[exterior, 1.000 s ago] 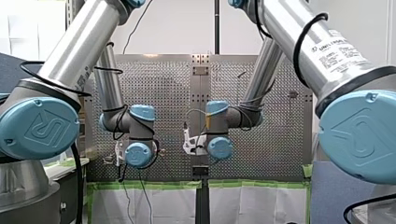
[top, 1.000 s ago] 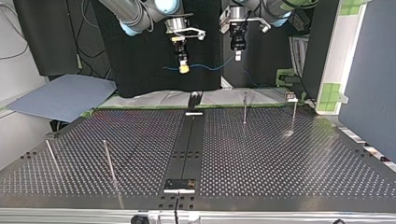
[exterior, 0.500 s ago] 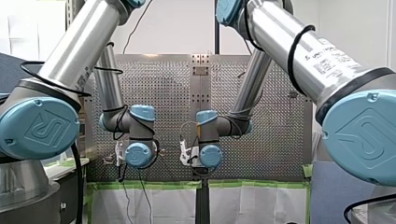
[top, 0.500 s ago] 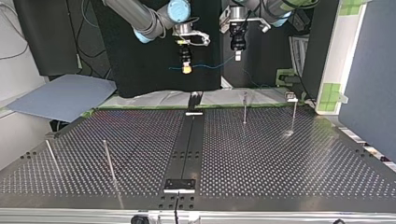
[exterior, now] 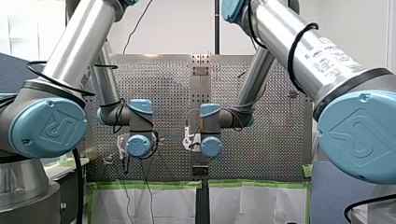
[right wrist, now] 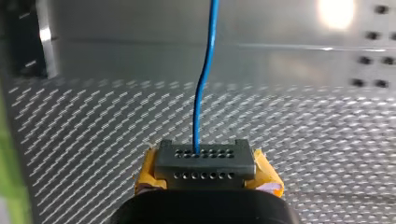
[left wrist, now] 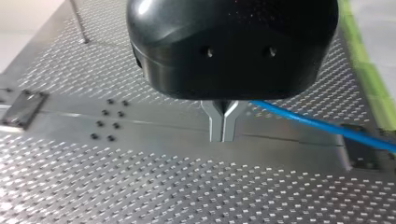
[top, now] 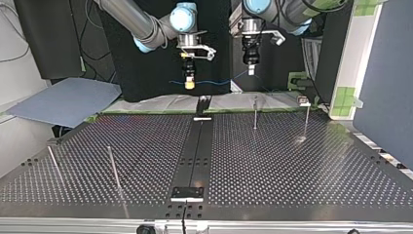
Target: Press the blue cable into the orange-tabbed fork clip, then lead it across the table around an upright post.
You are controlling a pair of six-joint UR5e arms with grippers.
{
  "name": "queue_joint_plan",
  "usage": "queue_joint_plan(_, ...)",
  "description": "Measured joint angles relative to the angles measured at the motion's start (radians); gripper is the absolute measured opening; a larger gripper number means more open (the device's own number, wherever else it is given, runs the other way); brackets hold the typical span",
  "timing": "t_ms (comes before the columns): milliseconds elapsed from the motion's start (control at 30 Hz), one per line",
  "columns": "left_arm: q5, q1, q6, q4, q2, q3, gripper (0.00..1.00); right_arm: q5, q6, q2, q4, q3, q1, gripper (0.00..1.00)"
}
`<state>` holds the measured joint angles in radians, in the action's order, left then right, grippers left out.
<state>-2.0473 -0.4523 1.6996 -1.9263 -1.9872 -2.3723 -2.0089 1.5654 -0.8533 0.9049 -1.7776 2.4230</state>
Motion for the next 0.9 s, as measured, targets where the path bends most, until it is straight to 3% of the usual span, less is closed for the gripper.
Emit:
queue_joint_plan(200,0.044,0.055,0.041,-0.011,0.056,0.005,0.00,0.051,0.017,-0.052,-0.012,0.028,-0.012,0.00)
queue_joint_plan(367,0.032,0.098,0.023,-0.015,0.081,0.002,0.00,0.095,0.029,-0.082,-0.012,0.032,-0.013,0.00)
queue_joint_plan(533,0.044,0.124,0.027,0.001,0.080,-0.018,0.00,0.137,0.040,-0.055,-0.005,0.033,-0.009,0.00)
queue_joint_plan(700,0.085,0.166,0.055,0.042,0.051,-0.060,0.00,0.179,0.063,-0.015,0.027,0.037,-0.004,0.00)
queue_joint_plan(900,0.136,0.218,0.071,0.093,0.001,-0.092,0.00,0.211,0.072,0.033,0.067,0.071,0.005,0.00)
